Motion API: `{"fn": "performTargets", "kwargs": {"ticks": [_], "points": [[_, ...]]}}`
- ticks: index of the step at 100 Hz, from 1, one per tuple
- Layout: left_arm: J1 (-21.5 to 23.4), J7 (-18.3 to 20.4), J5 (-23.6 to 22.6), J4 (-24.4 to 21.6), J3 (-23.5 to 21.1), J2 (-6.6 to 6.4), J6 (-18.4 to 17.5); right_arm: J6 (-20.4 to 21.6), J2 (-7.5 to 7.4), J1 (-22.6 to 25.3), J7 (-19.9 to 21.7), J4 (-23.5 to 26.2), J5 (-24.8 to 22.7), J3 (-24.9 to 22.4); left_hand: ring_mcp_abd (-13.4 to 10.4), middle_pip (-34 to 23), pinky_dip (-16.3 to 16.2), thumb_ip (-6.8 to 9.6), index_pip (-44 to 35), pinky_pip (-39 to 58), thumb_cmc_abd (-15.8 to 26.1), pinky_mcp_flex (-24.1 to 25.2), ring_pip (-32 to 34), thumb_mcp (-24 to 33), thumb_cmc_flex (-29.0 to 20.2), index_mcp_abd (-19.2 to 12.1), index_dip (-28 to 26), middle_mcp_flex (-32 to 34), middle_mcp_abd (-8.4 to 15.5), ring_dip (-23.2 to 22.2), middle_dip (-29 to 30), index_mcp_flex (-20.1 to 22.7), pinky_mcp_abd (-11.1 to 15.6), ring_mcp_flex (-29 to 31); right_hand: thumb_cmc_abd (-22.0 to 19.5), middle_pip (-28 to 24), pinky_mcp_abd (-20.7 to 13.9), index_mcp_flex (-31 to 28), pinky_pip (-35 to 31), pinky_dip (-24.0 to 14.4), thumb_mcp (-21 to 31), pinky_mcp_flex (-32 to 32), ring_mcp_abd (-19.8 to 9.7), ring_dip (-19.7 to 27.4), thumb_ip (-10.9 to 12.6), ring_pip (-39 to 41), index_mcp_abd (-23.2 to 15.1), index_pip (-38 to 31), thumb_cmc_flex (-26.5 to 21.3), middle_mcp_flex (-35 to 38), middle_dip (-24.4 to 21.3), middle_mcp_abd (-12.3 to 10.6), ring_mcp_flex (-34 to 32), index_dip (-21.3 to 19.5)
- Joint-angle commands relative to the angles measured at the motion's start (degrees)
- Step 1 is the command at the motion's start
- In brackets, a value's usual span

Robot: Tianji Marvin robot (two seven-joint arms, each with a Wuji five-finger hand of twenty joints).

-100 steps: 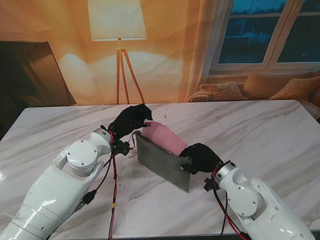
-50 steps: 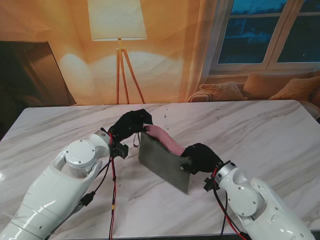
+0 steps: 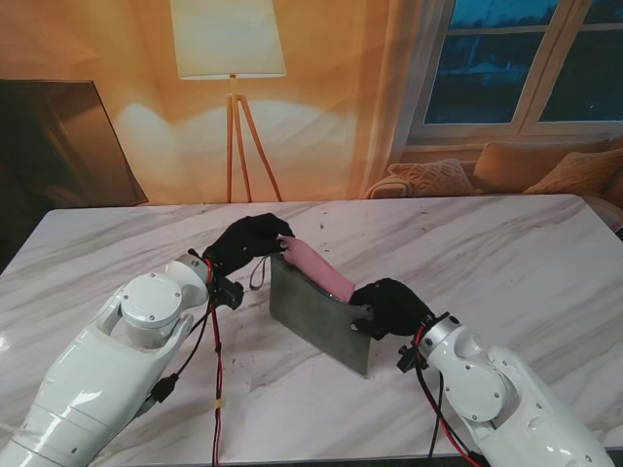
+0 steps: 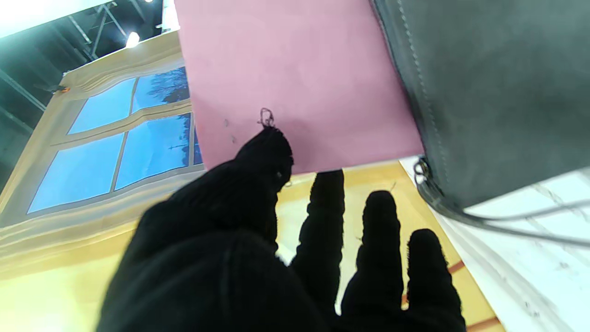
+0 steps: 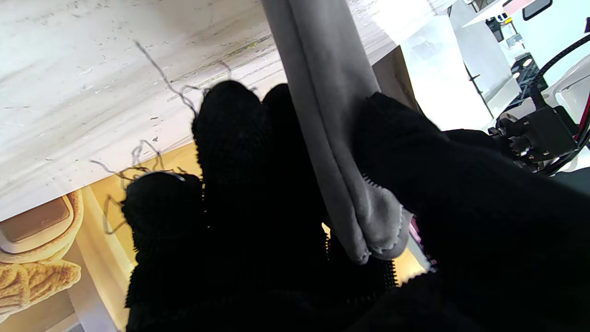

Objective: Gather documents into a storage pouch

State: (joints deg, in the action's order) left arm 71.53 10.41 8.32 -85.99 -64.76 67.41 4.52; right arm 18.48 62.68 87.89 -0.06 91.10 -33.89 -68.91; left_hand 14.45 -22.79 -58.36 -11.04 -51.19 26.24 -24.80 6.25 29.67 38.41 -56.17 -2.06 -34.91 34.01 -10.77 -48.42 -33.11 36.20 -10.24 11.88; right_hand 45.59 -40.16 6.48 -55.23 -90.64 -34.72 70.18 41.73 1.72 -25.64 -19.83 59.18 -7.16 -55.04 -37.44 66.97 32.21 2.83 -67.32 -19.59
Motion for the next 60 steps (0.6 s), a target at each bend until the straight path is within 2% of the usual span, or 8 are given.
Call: {"fn": "performTargets", "kwargs": {"ticks": [1,15,25,33,42,47,51,60], "points": [[0.27,-0.07,-0.24,-0.64,-0.32,-0.13,0.19,0.23,-0.07,0.03,0.59,0.14,-0.38,0.04,-3.04,0.99,-3.45,1.74,1.15,-5.07,1.28,0.98,-3.38,-1.77,1.03,0.14,1.24,-3.7,0.73,2.66,2.95,1.76,2.94,-2.36,-0.8,-0.17,0.13,-3.71,-2.05,-0.92,3.46,0.18,-1.48,-0.2,2.82,0.11,-7.33,-6.13,-1.86,2.84,0.71,-0.36,-0.55,-2.43],[0.54,-1.54,-3.01,-0.95,-0.38,-0.16,0.5,0.39,-0.1,0.11,0.61,0.29,-0.5,0.03,-4.66,3.61,-4.42,1.9,2.12,-8.62,1.93,1.19,-8.67,-2.73,1.12,0.99,2.92,-7.18,1.52,6.26,5.22,3.56,3.06,-3.94,-0.81,-0.13,0.13,-3.59,-2.05,-0.92,3.46,0.18,-1.5,-0.19,2.77,0.16,-7.24,-6.08,-1.78,2.87,0.79,-0.22,-0.55,-2.45],[0.57,-3.19,-4.63,-0.84,-0.2,0.07,1.03,0.43,-0.1,0.27,0.64,0.46,-0.48,-0.05,-5.03,4.19,-2.2,2.12,3.08,-10.95,2.78,0.54,-11.15,-4.14,1.54,2.07,4.78,-8.21,1.81,8.08,6.39,5.32,2.89,-4.25,-0.8,-0.12,0.13,-3.6,-2.05,-0.92,3.48,0.18,-1.49,-0.17,2.76,0.17,-7.23,-6.1,-1.79,2.92,0.84,-0.2,-0.54,-2.48],[0.51,-3.87,-4.38,-0.75,-0.13,0.31,1.6,0.62,-0.12,0.32,0.67,0.54,-0.5,-0.07,-4.6,3.55,0.23,2.59,3.24,-11.93,3.94,0.19,-11.74,-6.47,1.66,4.73,6.18,-8.14,1.3,8.25,6.43,6.9,2.93,-4.3,-0.82,-0.07,0.13,-3.61,-2.05,-0.92,3.48,0.18,-1.51,-0.16,2.75,0.18,-7.32,-6.08,-1.77,2.9,0.85,-0.3,-0.54,-2.47],[0.35,-3.44,-3.94,-0.74,0.03,0.28,1.83,0.85,-0.14,0.34,0.72,0.59,-0.48,-0.04,-3.44,0.21,0.51,3.37,3.18,-11.47,4.2,0.31,-9.23,-7.71,3.02,5.4,6.66,-7.71,0.42,5.35,3.42,7.61,3.03,-4.26,-0.87,-0.07,0.13,-3.64,-2.05,-0.92,3.47,0.18,-1.56,-0.14,2.75,0.15,-7.35,-6.08,-1.77,2.9,0.89,-0.26,-0.54,-2.47],[0.14,-3.24,-4.38,-0.53,0.29,0.19,1.32,0.97,-0.14,0.34,0.73,0.59,-0.46,0.0,-1.68,-3.92,-2.16,3.77,3.32,-9.6,3.11,0.86,-3.76,-6.45,4.83,4.24,6.68,-7.0,-0.34,-2.16,-2.77,7.18,2.86,-4.1,-0.88,-0.08,0.13,-3.63,-2.05,-0.92,3.46,0.18,-1.55,-0.15,2.75,0.17,-7.35,-6.07,-1.75,2.94,0.9,-0.3,-0.59,-2.46],[-0.01,-3.13,-4.88,-0.4,0.5,0.1,0.76,1.03,-0.15,0.35,0.75,0.61,-0.45,0.04,-1.13,-5.58,-3.7,3.71,3.53,-8.92,2.88,1.07,-1.13,-5.9,5.64,4.23,6.89,-6.33,-0.49,-4.92,-5.21,7.17,2.77,-3.98,-0.88,-0.05,0.13,-3.62,-2.05,-0.92,3.46,0.18,-1.55,-0.15,2.75,0.16,-7.31,-6.07,-1.77,2.89,0.89,-0.21,-0.59,-2.46],[-0.23,-2.83,-5.14,-0.44,0.81,0.01,0.34,1.07,-0.17,0.4,0.87,0.67,-0.43,0.07,-0.88,-6.22,-4.6,3.66,4.15,-9.07,2.66,1.14,0.86,-5.66,6.77,5.31,7.51,-6.52,-0.74,-6.53,-7.36,7.53,2.63,-4.6,-0.89,-0.05,0.13,-3.6,-2.05,-0.92,3.44,0.18,-1.54,-0.16,2.75,0.15,-7.28,-6.07,-1.81,2.9,0.91,-0.25,-0.59,-2.47]]}}
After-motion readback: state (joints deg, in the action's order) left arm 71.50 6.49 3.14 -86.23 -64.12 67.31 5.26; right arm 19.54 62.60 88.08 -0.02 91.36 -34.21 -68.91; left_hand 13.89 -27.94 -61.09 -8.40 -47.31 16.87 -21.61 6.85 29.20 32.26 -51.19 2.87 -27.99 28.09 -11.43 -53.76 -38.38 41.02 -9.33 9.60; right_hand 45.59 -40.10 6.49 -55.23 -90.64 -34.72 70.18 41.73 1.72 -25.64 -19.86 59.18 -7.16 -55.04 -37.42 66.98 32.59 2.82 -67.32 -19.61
